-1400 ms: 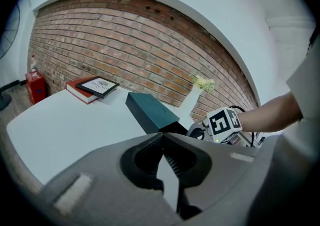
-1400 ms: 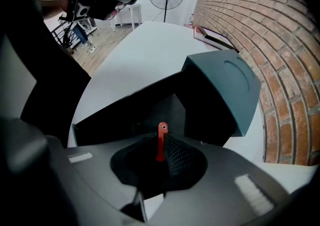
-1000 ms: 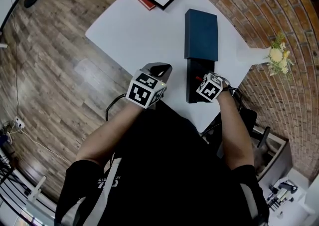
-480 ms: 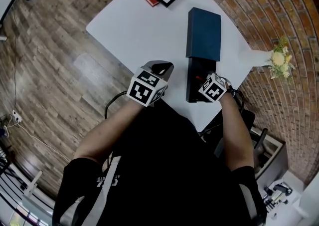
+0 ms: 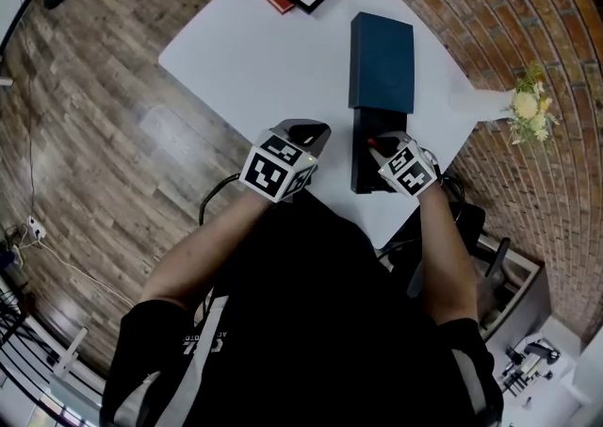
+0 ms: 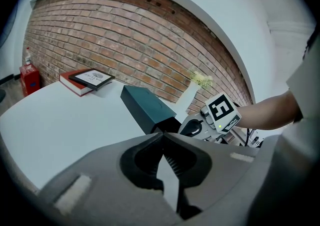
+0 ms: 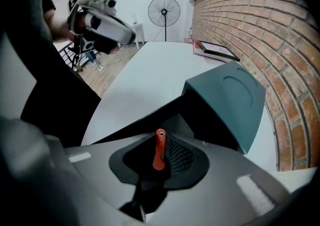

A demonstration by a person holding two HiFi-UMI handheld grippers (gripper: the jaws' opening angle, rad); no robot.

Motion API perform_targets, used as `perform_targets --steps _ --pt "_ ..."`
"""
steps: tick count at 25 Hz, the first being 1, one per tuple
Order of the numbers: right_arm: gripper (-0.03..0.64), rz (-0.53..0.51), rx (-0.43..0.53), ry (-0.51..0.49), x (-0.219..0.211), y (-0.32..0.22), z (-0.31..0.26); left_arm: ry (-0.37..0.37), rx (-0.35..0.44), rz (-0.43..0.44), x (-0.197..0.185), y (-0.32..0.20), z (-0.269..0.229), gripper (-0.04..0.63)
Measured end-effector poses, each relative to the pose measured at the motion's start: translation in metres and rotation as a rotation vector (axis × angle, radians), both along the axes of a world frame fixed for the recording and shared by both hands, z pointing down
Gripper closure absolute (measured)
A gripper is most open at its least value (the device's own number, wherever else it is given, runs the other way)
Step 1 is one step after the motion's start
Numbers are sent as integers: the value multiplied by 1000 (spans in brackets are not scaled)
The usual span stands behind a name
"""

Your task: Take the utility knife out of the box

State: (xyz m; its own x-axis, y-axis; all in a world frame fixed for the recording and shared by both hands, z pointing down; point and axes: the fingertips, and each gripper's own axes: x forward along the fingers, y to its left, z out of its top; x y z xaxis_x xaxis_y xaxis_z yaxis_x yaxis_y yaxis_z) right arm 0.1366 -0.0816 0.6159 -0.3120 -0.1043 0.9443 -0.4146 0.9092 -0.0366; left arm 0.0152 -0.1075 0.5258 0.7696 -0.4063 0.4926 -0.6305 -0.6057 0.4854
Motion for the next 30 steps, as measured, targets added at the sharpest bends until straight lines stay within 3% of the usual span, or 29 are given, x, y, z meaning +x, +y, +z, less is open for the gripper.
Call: perform_targets --steps 8,14,15,17,30 --pt "558 8 89 -84 -19 -8 -35 32 5 123 26 7 0 587" --pt "564 -24 156 -115 -37 -6 -52 51 -11 214 50 2 4 512" --pt "609 -24 169 -112 -37 -6 -53 60 -20 232 54 0 5 506" --pt "611 -33 186 -99 -38 -3 -53 85 -48 262 62 -3 7 489" --pt "617 36 131 -82 -10 -2 -37 54 -110 241 50 -9 33 489"
